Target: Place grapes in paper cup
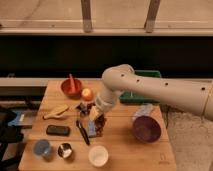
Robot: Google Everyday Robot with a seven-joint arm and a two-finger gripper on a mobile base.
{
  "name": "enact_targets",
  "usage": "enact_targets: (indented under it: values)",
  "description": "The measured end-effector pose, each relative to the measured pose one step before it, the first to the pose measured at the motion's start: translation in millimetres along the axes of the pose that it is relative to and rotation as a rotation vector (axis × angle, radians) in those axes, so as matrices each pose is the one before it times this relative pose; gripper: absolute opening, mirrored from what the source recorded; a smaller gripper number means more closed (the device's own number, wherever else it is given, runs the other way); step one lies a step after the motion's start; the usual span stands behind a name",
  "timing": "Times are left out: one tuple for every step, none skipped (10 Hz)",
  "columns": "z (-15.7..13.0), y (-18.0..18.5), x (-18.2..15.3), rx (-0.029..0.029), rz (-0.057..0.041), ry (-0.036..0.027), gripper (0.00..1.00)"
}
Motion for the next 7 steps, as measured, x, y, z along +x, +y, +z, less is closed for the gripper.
enact_targets:
  values:
    - [0.13,-0.03,0.02,-0.00013,0.00005,0.00020,0.00]
    - [0.06,0.07,0.13,0.00027,-0.00023,0.00029,0.00]
    - [-0.16,0.17,0.95,0.00430,-0.00169,0.00168,0.00]
    - [0.82,2.31,3.18,0.00757,-0.00216,0.00447,0.00]
    - [0.61,7.86,5.12,0.00853,-0.00310,-0.00048,0.00]
    - [1.83,9.90,8.25,0.00683,-0.00046,-0.00071,0.00]
    - [0.38,11.90,10.33,0.00896,-0.00072,-0.00483,0.00]
